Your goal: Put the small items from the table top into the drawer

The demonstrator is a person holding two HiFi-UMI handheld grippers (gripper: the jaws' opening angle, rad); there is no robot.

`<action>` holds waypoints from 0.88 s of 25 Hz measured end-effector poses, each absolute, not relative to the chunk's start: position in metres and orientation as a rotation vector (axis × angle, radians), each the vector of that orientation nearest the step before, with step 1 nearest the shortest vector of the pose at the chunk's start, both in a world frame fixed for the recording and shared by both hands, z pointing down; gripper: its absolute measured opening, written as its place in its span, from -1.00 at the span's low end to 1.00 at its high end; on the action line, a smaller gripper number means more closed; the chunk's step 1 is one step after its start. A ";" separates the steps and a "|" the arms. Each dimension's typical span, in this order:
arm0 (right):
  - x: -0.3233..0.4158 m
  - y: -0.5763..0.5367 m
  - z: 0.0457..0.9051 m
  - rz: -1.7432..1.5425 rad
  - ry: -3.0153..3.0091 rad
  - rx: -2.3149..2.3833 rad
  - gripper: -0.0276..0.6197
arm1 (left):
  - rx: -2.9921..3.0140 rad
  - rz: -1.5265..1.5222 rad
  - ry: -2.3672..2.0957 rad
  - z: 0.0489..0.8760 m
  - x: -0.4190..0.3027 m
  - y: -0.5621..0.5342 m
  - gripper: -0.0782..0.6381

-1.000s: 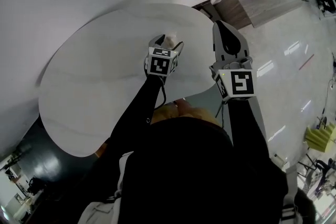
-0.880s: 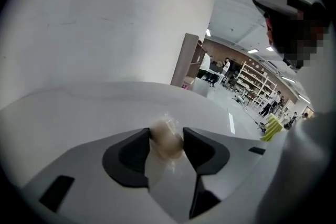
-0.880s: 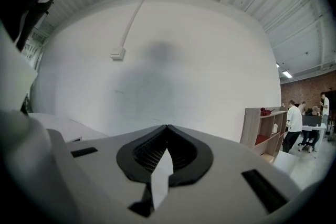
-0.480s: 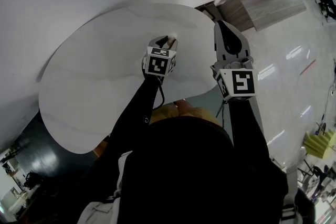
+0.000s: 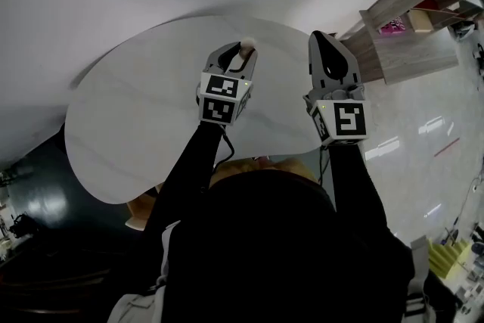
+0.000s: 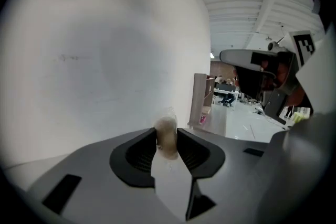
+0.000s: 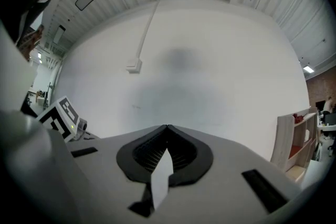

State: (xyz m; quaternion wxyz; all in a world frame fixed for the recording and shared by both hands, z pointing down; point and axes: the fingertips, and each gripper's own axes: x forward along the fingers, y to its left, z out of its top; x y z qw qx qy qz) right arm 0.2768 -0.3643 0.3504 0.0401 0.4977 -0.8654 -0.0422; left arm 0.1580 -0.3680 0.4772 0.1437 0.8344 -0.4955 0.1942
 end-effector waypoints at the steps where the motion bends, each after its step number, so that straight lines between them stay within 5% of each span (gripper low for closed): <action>1: 0.268 -0.366 0.347 -0.136 -2.672 1.503 -0.83 | 2.418 0.546 -1.471 0.464 0.149 -0.369 -0.40; 11: 0.199 -0.366 0.317 -0.229 -2.847 1.302 -0.83 | 2.510 0.218 -1.888 0.338 0.083 -0.342 -0.40; 22: 0.115 -0.348 0.322 -0.191 -2.975 1.042 -0.83 | 2.340 0.192 -2.102 0.332 0.011 -0.295 -0.40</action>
